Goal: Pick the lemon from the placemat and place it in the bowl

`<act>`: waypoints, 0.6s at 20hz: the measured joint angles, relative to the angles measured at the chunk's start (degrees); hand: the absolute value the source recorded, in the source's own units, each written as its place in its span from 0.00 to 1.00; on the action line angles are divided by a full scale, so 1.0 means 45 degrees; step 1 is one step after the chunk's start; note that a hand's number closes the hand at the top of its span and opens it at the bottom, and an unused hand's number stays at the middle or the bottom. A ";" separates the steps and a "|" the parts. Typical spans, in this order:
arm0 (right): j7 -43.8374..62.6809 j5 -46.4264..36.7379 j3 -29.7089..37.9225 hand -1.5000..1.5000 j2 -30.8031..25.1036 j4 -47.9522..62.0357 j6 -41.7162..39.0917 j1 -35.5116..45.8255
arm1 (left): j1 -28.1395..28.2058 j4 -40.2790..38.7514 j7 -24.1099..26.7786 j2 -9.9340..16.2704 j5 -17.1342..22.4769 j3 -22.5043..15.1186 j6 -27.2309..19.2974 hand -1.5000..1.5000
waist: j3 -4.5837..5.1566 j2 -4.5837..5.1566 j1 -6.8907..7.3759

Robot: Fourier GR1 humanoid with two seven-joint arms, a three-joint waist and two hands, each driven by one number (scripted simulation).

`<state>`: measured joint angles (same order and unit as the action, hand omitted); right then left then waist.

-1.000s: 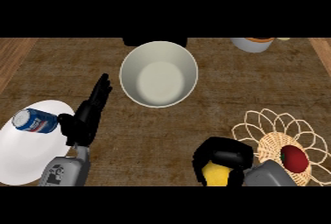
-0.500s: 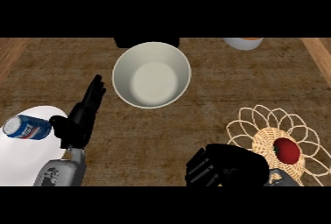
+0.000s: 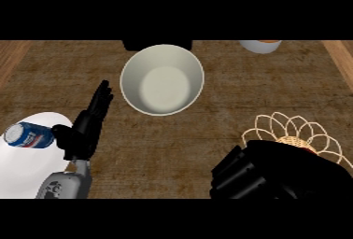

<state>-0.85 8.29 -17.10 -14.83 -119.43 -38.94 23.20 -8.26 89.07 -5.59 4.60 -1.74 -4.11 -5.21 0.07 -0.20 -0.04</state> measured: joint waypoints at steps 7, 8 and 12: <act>0.3684 0.1486 0.0823 1.00 0.0822 0.0499 0.1290 0.3114 | -0.0009 -0.0197 0.0108 -0.0018 -0.0023 0.0118 0.0125 0.50 | -0.0002 0.0018 0.0047; 0.3894 0.1301 0.0885 1.00 0.1013 0.0941 0.1486 0.3714 | -0.0035 -0.0118 0.0080 -0.0001 -0.0024 0.0114 0.0156 0.50 | -0.0004 0.0022 0.0078; 0.4622 0.0740 0.0918 1.00 0.1753 0.2440 0.1994 0.5477 | -0.0131 -0.0301 0.0163 -0.0238 -0.0193 0.0016 0.0004 0.50 | -0.0003 0.0034 0.0105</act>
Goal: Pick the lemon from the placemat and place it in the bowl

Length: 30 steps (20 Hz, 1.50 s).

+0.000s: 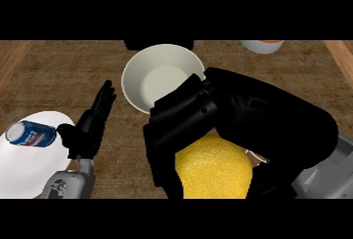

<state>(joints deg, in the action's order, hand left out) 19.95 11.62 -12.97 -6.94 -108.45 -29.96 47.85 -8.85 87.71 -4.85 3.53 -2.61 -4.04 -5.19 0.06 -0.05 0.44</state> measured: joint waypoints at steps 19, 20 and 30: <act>-0.7279 -0.8692 -0.0946 1.00 0.0803 1.0154 0.3853 0.3034 | -0.0116 -0.0007 0.0047 0.0083 -0.0023 0.0084 0.0300 0.50 | -0.0004 0.0125 0.0269; -0.7723 -0.8933 -0.0907 1.00 0.0872 1.0859 0.4212 0.3124 | 0.0036 -0.0017 0.0204 0.0052 -0.0051 0.0039 0.0306 0.50 | -0.0003 0.0135 0.0303; -1.0433 -0.9683 -0.0365 0.00 0.1286 1.6995 0.4607 0.4548 | -0.0252 0.0021 -0.0024 -0.0030 -0.0025 -0.0028 0.0433 0.50 | -0.0005 0.0238 0.0522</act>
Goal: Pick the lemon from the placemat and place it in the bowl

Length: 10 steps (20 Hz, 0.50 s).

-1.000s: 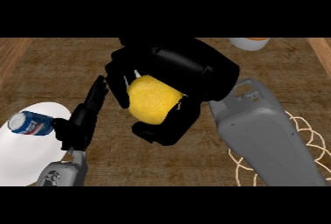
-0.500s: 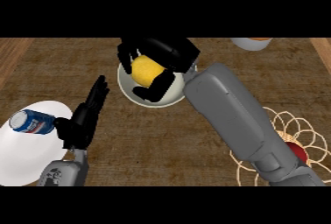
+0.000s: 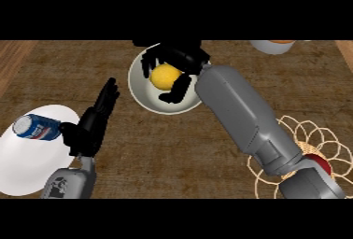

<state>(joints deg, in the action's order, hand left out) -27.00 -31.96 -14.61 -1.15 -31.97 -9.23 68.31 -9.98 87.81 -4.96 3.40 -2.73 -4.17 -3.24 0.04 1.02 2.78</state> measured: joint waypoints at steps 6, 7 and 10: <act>-0.1908 0.0446 0.0484 0.00 -0.0105 0.2114 -0.1393 0.0593 | -0.0218 0.0076 -0.0141 -0.0062 0.0037 -0.0017 0.0035 0.50 | -0.0005 0.0054 0.0134; -0.2180 0.0615 0.0686 0.00 -0.0119 0.2340 -0.1610 0.0720 | -0.0130 0.0137 -0.0130 -0.0054 0.0038 -0.0034 0.0057 0.50 | -0.0006 0.0049 0.0137; -0.2895 0.1241 0.1431 0.00 -0.0134 0.2798 -0.1951 0.0964 | -0.0067 0.0106 -0.0052 0.0000 -0.0009 -0.0021 0.0089 0.50 | -0.0008 0.0041 0.0106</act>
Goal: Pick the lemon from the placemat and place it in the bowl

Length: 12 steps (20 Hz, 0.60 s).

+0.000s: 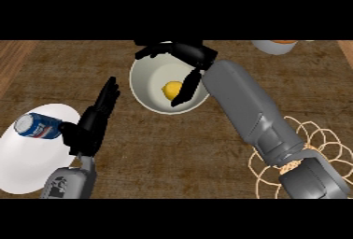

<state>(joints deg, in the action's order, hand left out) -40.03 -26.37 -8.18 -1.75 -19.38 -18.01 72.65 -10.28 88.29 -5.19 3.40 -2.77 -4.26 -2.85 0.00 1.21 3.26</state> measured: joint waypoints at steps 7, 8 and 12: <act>-0.0228 0.1484 0.1819 0.00 -0.0311 0.0913 -0.0688 0.0855 | -0.0123 -0.0257 0.0095 -0.0203 -0.0174 -0.0067 -0.0296 0.50 | 0.0001 -0.0037 -0.0109; -0.0077 0.1655 0.2031 0.00 -0.0428 0.1092 -0.0883 0.1020 | -0.0193 -0.0260 0.0035 -0.0149 -0.0155 -0.0029 -0.0249 0.50 | 0.0002 -0.0036 -0.0104; 0.0432 0.2167 0.2644 0.00 -0.1175 0.1728 -0.1783 0.1307 | -0.0089 -0.0276 0.0151 -0.0197 -0.0130 -0.0043 -0.0212 0.50 | 0.0003 -0.0007 -0.0067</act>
<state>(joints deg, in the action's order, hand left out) -38.08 -16.62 3.72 -7.04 -11.61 -26.04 78.53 -10.68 87.04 -4.51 2.51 -3.35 -4.45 -3.80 0.02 1.18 2.96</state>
